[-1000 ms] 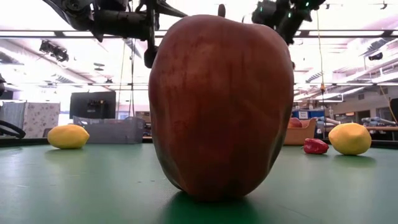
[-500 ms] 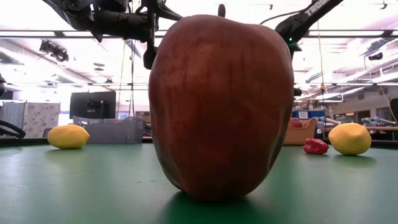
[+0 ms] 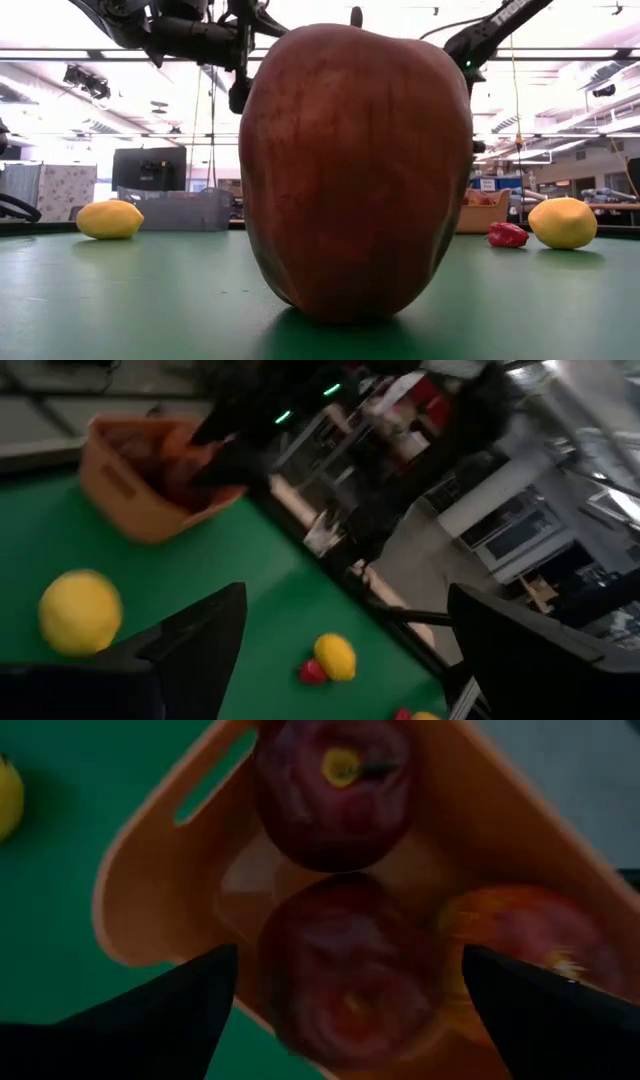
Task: Sort produce into baskets
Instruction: Put the apple into the orange bin
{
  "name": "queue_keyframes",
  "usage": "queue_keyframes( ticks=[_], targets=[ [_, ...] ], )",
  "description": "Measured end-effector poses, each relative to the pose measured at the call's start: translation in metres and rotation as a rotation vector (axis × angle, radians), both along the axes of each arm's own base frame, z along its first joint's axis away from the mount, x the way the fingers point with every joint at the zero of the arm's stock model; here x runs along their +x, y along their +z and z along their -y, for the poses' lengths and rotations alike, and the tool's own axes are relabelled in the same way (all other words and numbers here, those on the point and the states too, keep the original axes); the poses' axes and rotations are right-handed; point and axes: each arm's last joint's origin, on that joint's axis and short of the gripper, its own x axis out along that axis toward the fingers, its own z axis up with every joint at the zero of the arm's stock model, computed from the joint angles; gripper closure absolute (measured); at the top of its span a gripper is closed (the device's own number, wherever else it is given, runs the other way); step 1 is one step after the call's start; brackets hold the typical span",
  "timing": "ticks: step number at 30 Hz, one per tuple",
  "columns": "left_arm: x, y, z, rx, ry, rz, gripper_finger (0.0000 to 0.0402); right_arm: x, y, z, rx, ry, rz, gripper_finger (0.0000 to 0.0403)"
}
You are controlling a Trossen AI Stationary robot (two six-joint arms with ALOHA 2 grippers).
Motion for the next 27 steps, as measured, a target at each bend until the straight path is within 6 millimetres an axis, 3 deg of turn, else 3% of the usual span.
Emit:
queue_keyframes(
  ticks=[6, 12, 19, 27],
  targets=[
    [-0.002, -0.015, 0.004, -0.008, -0.024, -0.151, 0.0081, -0.012, 0.027, -0.005, -0.084, -0.008, 0.055, 0.0005],
    [0.005, -0.014, 0.029, 0.114, -0.196, -0.143, 0.0113, -0.007, 0.059, -0.027, -0.075, -0.01, 0.311, 0.0005],
    [0.01, -0.018, 0.062, 0.299, -0.331, -0.181, 0.013, 0.021, 0.087, -0.076, -0.076, 0.047, 0.535, 0.0005],
    [0.019, -0.048, 0.08, 0.402, -0.44, -0.365, 0.0125, 0.049, 0.091, -0.146, 0.013, 0.033, 0.604, 0.0005]
  ],
)
